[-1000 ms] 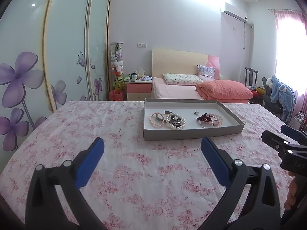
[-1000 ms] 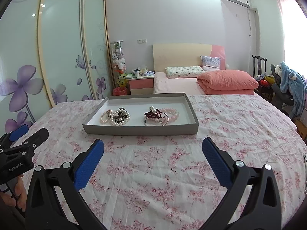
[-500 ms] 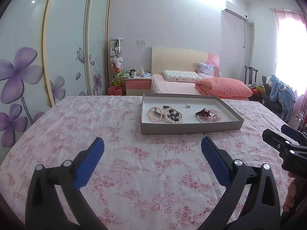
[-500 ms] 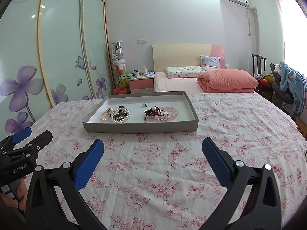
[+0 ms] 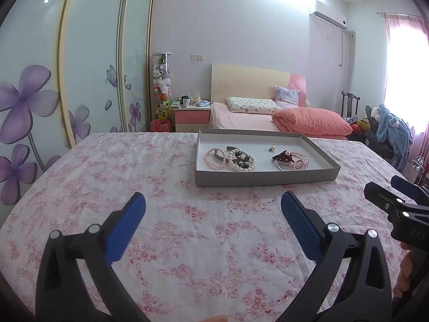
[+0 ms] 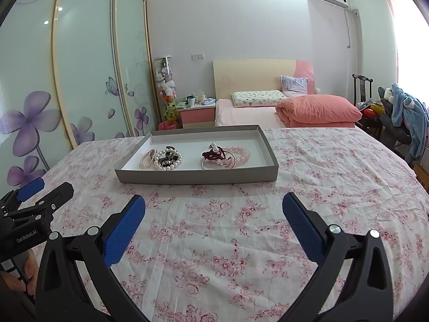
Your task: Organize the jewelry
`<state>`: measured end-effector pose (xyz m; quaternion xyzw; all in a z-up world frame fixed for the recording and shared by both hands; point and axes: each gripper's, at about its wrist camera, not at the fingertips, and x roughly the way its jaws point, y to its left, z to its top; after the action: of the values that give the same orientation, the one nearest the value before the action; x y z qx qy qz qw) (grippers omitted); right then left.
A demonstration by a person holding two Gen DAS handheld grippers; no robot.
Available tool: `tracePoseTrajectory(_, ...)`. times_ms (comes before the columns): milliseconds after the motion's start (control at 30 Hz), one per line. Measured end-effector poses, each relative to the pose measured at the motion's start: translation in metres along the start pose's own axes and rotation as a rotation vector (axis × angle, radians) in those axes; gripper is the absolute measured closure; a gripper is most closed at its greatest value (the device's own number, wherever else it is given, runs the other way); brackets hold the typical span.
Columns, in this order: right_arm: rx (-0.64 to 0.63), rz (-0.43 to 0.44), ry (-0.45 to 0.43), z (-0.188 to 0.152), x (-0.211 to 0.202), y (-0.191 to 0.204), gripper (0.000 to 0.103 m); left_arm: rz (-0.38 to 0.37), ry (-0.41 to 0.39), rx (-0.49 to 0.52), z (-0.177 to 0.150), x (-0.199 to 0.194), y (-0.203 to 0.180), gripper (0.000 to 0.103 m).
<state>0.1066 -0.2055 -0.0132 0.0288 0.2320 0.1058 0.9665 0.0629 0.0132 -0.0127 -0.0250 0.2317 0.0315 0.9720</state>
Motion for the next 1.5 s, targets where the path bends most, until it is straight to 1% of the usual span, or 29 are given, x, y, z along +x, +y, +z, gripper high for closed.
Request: tracePoseTrajectory(1500, 0.001, 0.003, 0.002, -0.001, 0.0004, 0.0034, 0.002, -0.005, 0.008, 0.0, -0.006, 0.0036, -0.0019, 0.004)
